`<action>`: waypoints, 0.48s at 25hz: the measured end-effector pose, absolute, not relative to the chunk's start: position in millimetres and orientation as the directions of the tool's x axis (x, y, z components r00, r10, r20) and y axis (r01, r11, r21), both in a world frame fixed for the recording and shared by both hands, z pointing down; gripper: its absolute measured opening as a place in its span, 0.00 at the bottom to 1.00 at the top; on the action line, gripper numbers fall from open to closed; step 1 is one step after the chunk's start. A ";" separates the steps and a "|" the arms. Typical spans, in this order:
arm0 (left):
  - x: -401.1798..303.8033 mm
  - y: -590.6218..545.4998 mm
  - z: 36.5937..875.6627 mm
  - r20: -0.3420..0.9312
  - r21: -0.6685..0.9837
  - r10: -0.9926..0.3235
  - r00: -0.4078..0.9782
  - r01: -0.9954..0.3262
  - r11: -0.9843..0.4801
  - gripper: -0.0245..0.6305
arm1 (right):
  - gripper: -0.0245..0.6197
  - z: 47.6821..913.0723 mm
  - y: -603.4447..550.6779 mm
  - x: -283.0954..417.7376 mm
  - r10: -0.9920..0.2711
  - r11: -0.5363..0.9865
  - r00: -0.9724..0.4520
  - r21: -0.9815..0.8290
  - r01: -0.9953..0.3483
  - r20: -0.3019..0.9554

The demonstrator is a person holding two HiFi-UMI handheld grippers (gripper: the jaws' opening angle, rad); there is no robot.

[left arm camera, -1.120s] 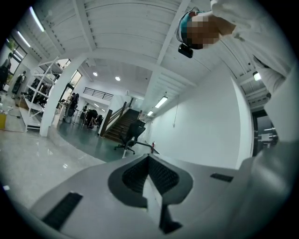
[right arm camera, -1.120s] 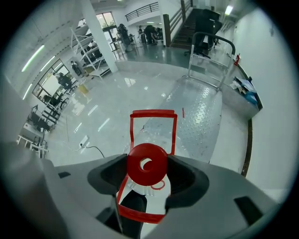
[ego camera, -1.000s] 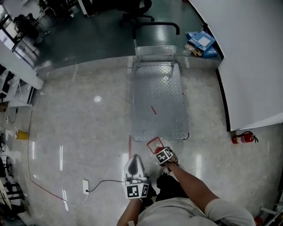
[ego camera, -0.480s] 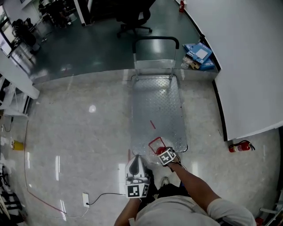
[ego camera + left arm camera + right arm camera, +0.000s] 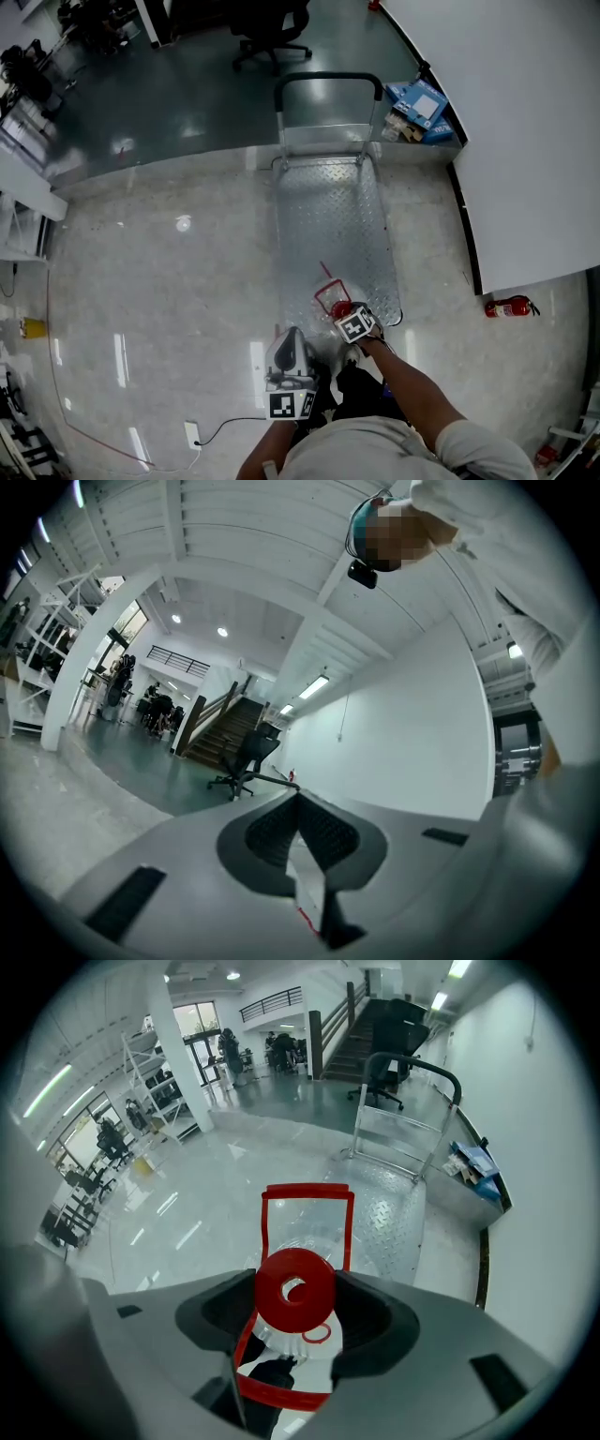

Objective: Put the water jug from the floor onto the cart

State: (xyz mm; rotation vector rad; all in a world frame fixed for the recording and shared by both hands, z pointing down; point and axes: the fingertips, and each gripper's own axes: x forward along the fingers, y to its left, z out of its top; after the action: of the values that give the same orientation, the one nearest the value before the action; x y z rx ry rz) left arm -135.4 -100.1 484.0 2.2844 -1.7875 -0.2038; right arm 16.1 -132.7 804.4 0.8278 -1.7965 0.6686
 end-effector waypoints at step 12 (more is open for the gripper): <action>-142.4 -140.5 498.5 0.073 0.269 -0.979 0.192 -0.949 -0.166 0.04 | 0.46 818.5 -190.8 0.9 -0.214 0.630 -0.294 -0.098 -0.770 0.932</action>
State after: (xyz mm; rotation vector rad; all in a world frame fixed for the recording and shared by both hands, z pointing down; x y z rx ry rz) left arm -142.4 -140.5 498.5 2.2146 -1.8415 -0.1705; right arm 0.9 -190.8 818.5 0.7902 -1.8262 0.6779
